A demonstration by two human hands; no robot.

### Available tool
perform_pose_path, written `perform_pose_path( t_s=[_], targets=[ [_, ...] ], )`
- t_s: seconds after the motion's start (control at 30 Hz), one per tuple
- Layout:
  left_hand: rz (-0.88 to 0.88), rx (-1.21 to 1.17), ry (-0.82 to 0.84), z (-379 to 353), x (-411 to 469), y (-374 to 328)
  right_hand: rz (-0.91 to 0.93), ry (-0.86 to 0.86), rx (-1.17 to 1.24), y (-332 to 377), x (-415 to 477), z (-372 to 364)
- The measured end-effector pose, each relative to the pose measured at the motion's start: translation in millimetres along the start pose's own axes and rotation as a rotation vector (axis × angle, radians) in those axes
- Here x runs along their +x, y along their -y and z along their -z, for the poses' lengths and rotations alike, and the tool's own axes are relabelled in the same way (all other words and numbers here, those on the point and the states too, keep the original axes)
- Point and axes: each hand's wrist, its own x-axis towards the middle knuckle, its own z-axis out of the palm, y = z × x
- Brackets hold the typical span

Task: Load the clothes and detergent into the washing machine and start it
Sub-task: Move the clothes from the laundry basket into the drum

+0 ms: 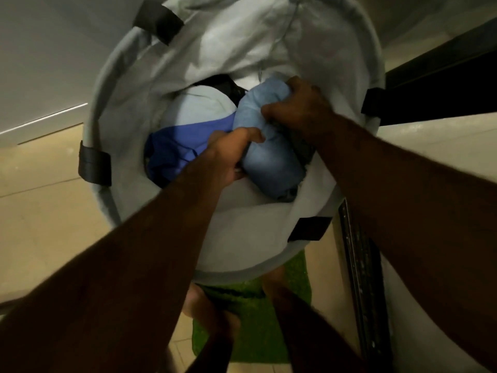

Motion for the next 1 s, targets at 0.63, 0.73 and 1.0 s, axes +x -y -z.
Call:
perform_pose_path(
  t_s=[0.63,0.73,1.0],
  targets=[
    [-0.485,-0.398,0.016,109,-287,-39,0.091,-0.018,0.486,148,-251,130],
    [-0.534,-0.422,-0.014,132,-364,-37,0.117,0.021,0.494,180,-320,158],
    [-0.621,-0.588,-0.069,199,-552,-26,0.232,0.094,0.480,277,-482,217]
  ],
)
